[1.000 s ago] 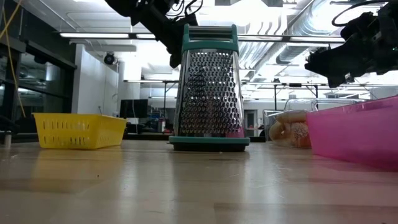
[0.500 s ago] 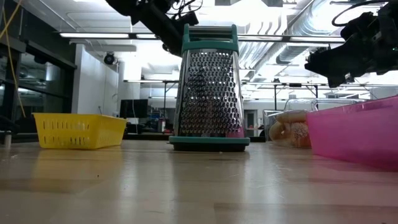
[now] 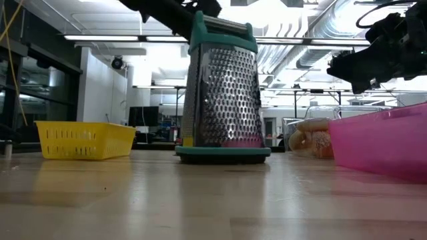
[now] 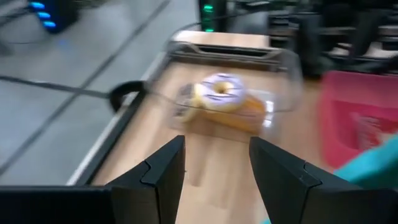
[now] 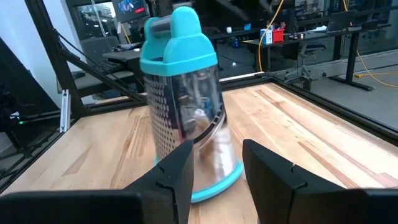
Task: Pick & Place Food Item
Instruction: Return to Home Position
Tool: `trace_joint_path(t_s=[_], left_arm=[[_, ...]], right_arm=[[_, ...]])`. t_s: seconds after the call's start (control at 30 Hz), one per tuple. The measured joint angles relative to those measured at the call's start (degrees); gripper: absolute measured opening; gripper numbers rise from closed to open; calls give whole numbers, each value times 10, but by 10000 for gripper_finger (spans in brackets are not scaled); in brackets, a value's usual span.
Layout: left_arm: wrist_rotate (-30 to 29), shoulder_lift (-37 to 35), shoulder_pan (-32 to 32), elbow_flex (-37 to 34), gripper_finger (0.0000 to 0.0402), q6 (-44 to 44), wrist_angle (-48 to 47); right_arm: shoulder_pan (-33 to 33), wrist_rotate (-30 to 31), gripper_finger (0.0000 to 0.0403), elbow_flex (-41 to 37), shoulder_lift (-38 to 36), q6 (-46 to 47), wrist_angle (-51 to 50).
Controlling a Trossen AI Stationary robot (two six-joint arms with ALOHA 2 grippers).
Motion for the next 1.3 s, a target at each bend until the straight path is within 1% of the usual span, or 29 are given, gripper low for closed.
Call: trace_joint_path(t_s=[0.1,0.23,0.3,0.37,0.47,0.8,0.9,1.3], left_arm=[[51,-2,3,0,173,-2,-13],[137,-17,31,0,173,-7,-51],[165,-26,45,-8,173,-10,-51],[179,-40,57,-23,173,-13,-54],[181,-71,65,-58,173,-13,-44],[147,-208,66,-203,173,-8,23],[146,-247,67,-243,173,-5,42],[146,-379,109,-384,173,-28,95]], right_arm=[[0,0,127,0,0,0,0],[0,0,127,0,0,0,0],[0,0,127,0,0,0,0],[0,0,127,0,0,0,0],[0,0,127,0,0,0,0],[0,0,127,0,0,0,1],[0,0,127,0,0,0,1],[0,0,127,0,0,0,2]])
